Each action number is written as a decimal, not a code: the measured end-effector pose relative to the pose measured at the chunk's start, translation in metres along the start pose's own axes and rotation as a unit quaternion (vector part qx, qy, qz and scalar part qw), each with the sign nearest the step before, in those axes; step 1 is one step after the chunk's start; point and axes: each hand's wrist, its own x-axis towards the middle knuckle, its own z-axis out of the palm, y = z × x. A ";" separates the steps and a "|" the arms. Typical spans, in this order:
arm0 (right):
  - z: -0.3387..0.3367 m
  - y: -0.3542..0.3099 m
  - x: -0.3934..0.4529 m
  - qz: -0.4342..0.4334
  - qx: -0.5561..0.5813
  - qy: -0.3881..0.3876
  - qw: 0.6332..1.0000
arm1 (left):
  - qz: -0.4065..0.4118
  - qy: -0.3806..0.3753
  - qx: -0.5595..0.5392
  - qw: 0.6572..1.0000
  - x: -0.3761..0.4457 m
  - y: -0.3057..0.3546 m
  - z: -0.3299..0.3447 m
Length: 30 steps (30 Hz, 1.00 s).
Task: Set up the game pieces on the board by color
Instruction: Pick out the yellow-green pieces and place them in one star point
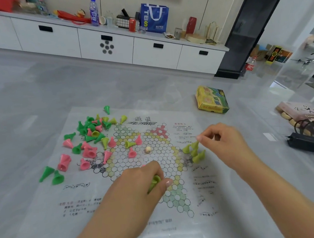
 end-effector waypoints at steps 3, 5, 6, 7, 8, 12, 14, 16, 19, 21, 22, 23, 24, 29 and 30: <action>0.010 0.005 0.005 -0.030 -0.078 -0.021 0.996 | 0.001 0.004 0.000 1.000 0.000 0.000 0.001; 0.015 0.006 0.007 -0.038 -0.099 -0.029 0.994 | 0.004 0.005 0.005 1.000 -0.001 0.000 0.002; 0.017 0.006 0.007 -0.040 -0.111 -0.033 0.992 | 0.006 0.004 0.007 1.000 -0.001 0.000 0.002; 0.018 0.007 0.008 -0.043 -0.124 -0.035 0.991 | 0.007 0.004 0.009 1.000 -0.001 -0.001 0.002; 0.020 0.008 0.009 -0.046 -0.138 -0.037 0.989 | 0.008 0.005 0.011 1.000 -0.001 -0.001 0.001; 0.021 0.012 0.010 -0.056 -0.163 -0.035 0.984 | 0.011 0.004 0.012 1.000 -0.001 0.000 -0.001; 0.021 0.013 0.009 -0.056 -0.165 -0.032 0.984 | 0.012 0.001 0.011 1.000 -0.001 0.000 -0.001; 0.021 0.014 0.009 -0.056 -0.164 -0.031 0.984 | 0.013 -0.002 0.012 1.000 -0.001 0.000 -0.002; 0.022 0.014 0.009 -0.055 -0.158 -0.033 0.985 | 0.011 -0.004 0.015 1.000 -0.001 0.000 -0.002; 0.022 0.014 0.008 -0.056 -0.154 -0.033 0.986 | 0.009 -0.004 0.014 1.000 -0.001 0.001 -0.001; 0.022 0.014 0.008 -0.056 -0.153 -0.032 0.986 | 0.007 -0.004 0.013 1.000 -0.001 0.000 -0.001; 0.022 0.014 0.008 -0.057 -0.152 -0.032 0.986 | 0.006 -0.004 0.012 1.000 -0.001 0.000 -0.001; 0.022 0.014 0.007 -0.057 -0.151 -0.033 0.986 | 0.006 -0.004 0.010 1.000 -0.001 0.000 -0.001; 0.021 0.014 0.006 -0.058 -0.157 -0.036 0.985 | 0.005 -0.001 0.006 1.000 -0.002 0.000 -0.001; 0.021 0.014 0.007 -0.057 -0.160 -0.036 0.985 | 0.006 -0.001 0.005 1.000 -0.002 0.000 -0.001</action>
